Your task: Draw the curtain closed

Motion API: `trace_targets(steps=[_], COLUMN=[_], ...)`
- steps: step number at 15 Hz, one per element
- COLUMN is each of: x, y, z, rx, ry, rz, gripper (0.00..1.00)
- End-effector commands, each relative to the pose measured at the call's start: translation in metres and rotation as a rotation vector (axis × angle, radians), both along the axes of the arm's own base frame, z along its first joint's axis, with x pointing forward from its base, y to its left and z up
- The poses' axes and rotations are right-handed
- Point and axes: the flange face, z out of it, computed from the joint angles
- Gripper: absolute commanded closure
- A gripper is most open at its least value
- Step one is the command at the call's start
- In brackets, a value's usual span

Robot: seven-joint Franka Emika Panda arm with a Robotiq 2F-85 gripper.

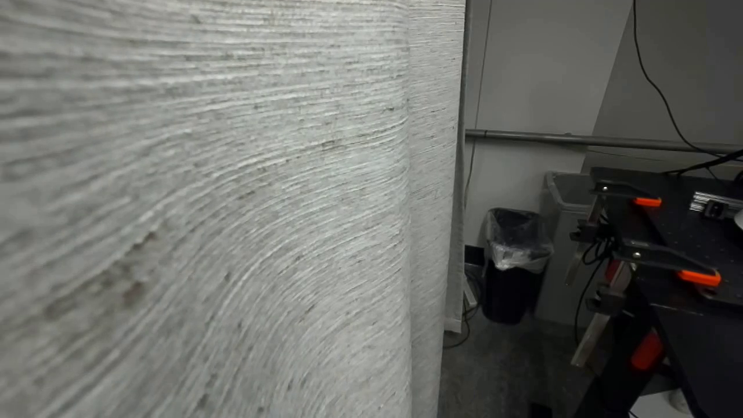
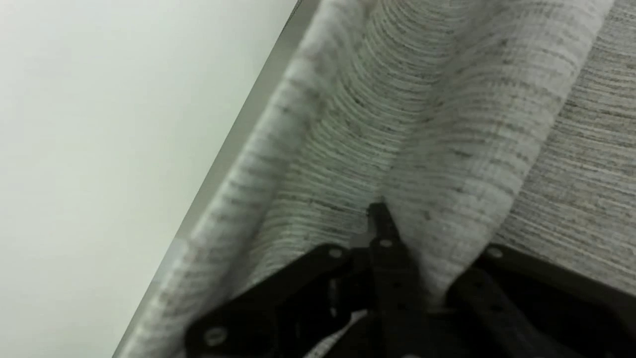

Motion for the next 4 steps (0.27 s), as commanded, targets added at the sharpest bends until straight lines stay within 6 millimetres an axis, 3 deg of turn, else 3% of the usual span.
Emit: trace_targets(steps=[1,4], x=[0.0010,0.0019], y=[-0.0029,-0.0015], z=[-0.0621,-0.0628], rx=[0.089,0.093], ry=[0.093,0.093], rz=[0.007,0.007], gripper=[0.99,0.99])
